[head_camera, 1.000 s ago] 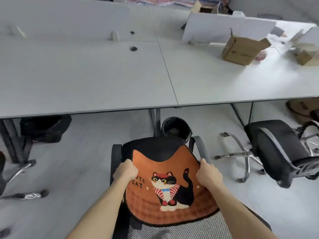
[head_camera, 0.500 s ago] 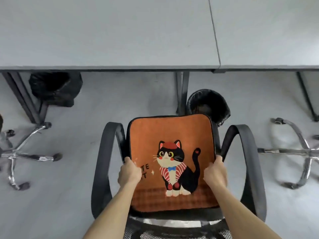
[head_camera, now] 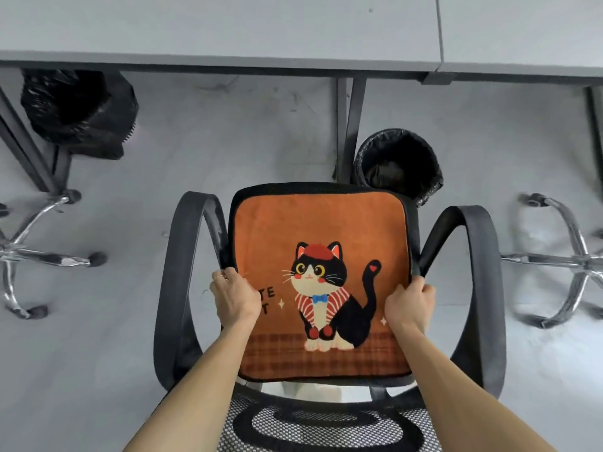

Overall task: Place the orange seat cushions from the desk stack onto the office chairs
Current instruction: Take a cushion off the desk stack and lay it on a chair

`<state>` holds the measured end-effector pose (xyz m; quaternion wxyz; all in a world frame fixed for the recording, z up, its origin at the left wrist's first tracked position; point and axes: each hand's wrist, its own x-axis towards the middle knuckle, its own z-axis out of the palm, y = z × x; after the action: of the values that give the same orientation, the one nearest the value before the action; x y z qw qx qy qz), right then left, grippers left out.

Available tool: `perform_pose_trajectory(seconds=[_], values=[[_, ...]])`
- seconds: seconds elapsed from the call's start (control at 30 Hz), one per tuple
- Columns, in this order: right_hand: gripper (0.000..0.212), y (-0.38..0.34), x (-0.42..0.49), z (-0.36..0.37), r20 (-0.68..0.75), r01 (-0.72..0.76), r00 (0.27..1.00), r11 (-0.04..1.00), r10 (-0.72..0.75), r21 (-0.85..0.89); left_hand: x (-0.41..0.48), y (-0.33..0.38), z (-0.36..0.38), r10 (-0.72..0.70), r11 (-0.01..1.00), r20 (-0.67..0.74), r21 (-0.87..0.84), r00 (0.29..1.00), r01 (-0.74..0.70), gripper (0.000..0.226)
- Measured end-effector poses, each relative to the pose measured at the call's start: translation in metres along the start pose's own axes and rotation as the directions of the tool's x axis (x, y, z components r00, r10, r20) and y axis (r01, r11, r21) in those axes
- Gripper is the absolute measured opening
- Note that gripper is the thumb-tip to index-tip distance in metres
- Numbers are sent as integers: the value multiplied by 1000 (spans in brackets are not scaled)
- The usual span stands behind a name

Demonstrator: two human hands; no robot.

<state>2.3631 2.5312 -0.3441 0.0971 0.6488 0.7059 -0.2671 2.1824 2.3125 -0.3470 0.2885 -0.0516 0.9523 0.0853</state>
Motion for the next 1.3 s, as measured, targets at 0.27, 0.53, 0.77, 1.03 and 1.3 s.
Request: perform_pose_trajectory(seconds=[0.27, 0.53, 0.77, 1.03, 1.3], values=[[37, -4, 0, 3, -47, -28, 999, 1000, 28, -10, 1, -1, 4, -4, 996, -29, -87, 1000, 2, 29], [38, -2, 2, 3, -33, -32, 999, 997, 30, -76, 6, -3, 4, 24, 998, -42, -50, 999, -26, 30], [53, -5, -4, 7, -52, 57, 996, 980, -68, -192, 0, -3, 9, 261, 965, -99, 54, 960, -257, 72], [55, -69, 11, 17, 94, 490, 871, 834, -483, -253, 35, 45, 17, 674, 686, 79, 302, 735, -662, 73], [64, -107, 90, 42, 235, 592, 803, 688, -548, -419, 103, 71, 21, 679, 683, 91, 286, 729, -672, 89]])
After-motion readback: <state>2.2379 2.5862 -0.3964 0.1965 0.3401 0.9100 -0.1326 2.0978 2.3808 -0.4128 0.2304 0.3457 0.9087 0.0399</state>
